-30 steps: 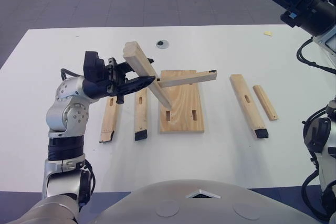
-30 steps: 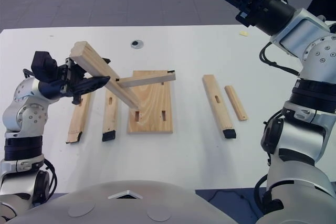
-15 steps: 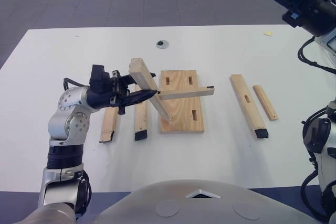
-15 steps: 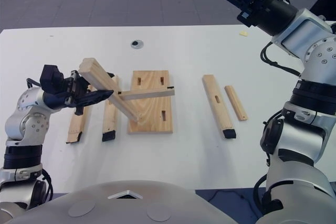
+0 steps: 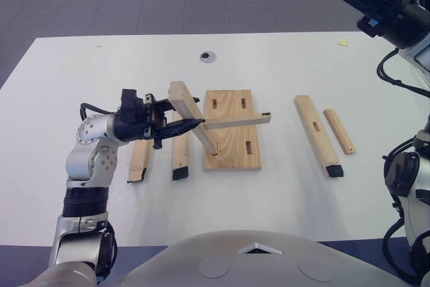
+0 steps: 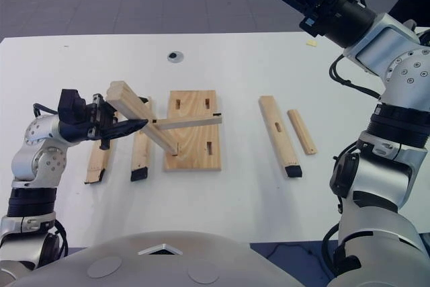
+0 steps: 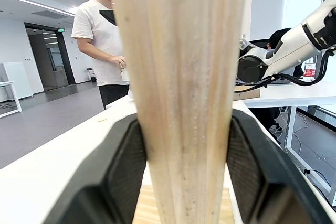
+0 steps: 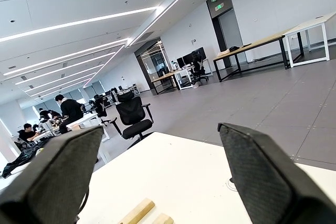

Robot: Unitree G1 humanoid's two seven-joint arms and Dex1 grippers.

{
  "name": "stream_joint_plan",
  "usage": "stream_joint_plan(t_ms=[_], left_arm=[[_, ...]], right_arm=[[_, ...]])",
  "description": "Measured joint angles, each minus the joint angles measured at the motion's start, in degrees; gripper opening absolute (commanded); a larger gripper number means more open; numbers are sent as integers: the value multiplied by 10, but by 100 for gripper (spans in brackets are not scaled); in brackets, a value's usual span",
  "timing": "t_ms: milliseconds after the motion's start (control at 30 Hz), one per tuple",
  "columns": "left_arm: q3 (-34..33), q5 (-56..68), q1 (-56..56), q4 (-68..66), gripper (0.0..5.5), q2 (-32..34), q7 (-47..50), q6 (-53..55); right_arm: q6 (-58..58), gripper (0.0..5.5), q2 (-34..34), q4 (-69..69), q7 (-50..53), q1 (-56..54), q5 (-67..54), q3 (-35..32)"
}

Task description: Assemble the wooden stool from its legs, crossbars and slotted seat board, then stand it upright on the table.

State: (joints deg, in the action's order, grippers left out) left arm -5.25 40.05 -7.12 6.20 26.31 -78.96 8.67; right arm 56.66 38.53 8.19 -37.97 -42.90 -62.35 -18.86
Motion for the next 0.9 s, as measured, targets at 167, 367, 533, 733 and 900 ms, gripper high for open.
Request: stream_joint_plan(t_ms=[167,367,533,733,900], left_arm=[[6,0,11,3,208,0,-1,-9],[11,-1,19,2,208,5,-11,-17],[32,-17,-1,-16,208,18,-34,-47],[76,-59,29,1,208,28,-16,-106],[59,11,28,-24,208,28,20,-16]], right_arm=[[3,408,0,0,0,1,9,-4],[6,408,-5,0,1,1,15,-8],[7,408,-11,-4,10,3,15,-13],[11,408,-20,-17,22,9,15,-21],[12,408,-30,-23,31,16,15,-26]])
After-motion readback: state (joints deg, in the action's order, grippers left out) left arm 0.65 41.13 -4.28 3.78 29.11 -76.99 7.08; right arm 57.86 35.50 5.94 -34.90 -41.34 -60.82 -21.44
